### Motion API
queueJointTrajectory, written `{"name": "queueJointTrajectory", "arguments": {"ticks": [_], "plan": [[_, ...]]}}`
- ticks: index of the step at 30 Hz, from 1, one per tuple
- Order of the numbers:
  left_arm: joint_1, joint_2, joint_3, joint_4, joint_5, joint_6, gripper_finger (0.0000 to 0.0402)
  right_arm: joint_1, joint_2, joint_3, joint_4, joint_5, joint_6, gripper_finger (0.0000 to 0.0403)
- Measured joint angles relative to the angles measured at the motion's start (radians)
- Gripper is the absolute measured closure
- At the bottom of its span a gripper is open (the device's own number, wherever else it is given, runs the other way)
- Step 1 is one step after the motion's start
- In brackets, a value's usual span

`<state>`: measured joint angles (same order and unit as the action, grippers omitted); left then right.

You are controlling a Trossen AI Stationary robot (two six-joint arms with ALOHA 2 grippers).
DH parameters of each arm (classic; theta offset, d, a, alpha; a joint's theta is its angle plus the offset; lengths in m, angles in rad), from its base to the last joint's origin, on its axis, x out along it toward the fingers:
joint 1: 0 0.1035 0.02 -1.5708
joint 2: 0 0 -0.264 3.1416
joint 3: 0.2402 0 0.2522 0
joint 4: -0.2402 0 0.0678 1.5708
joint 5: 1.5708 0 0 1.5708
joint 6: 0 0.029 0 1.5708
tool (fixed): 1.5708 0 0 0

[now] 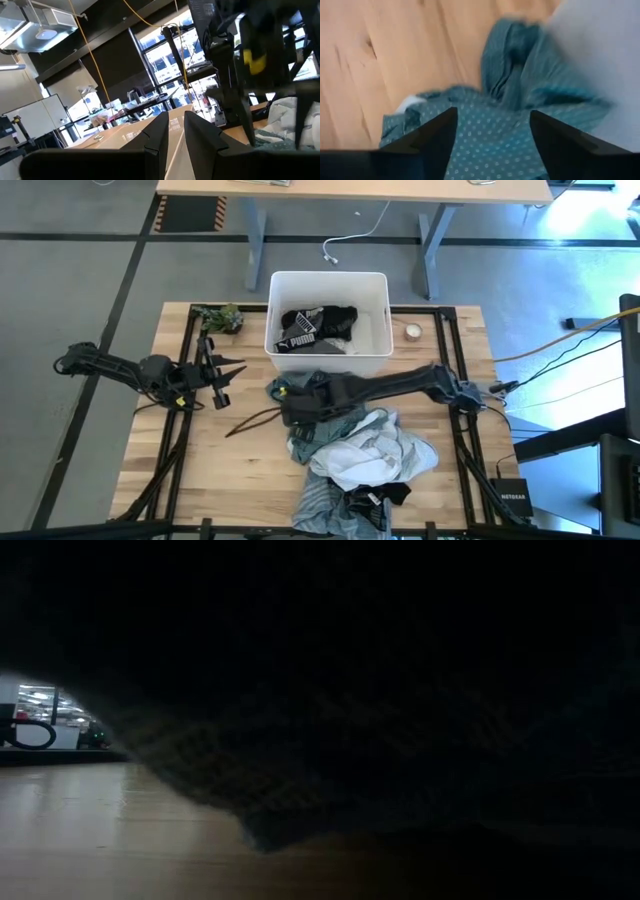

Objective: Sort clothes
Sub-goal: Put the blue patterned shirt into the white laundry bin

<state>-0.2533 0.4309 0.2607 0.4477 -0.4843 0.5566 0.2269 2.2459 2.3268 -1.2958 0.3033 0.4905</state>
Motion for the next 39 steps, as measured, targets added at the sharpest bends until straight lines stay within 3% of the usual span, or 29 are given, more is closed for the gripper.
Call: {"name": "queueJointTrajectory", "arguments": {"ticks": [7, 14, 19, 23, 28, 31, 37, 39], "plan": [[0.0, 0.0, 0.0, -0.003, 0.0, 0.001, 0.0345, -0.056, 0.095, -0.001, -0.09, -0.05, 0.083, 0.0095], [0.0, 0.0, 0.0, -0.028, 0.0, 0.001, 0.0345, -0.056, 0.191, 0.0, -0.056, -0.054, 0.077, 0.0093], [0.0, 0.0, 0.0, -0.028, 0.0, 0.001, 0.0345, -0.063, 0.276, 0.0, -0.007, -0.16, 0.052, 0.0094], [0.0, 0.0, 0.0, -0.028, 0.0, 0.001, 0.0345, -0.065, 0.333, 0.005, -0.002, -0.175, 0.037, 0.0108], [0.0, 0.0, 0.0, -0.029, 0.0, 0.019, 0.0345, -0.063, 0.387, 0.008, 0.027, -0.226, -0.004, 0.0158], [0.0, -0.001, 0.0, -0.046, 0.0, 0.023, 0.0345, -0.061, 0.394, 0.008, 0.043, -0.272, -0.026, 0.0213], [0.0, 0.0, 0.0, -0.048, 0.0, 0.031, 0.0345, -0.043, 0.384, 0.005, 0.053, -0.25, -0.05, 0.0357], [0.0, 0.0, 0.0, -0.049, 0.0, 0.05, 0.0345, -0.03, 0.375, 0.002, 0.054, -0.221, -0.064, 0.0364]]}}
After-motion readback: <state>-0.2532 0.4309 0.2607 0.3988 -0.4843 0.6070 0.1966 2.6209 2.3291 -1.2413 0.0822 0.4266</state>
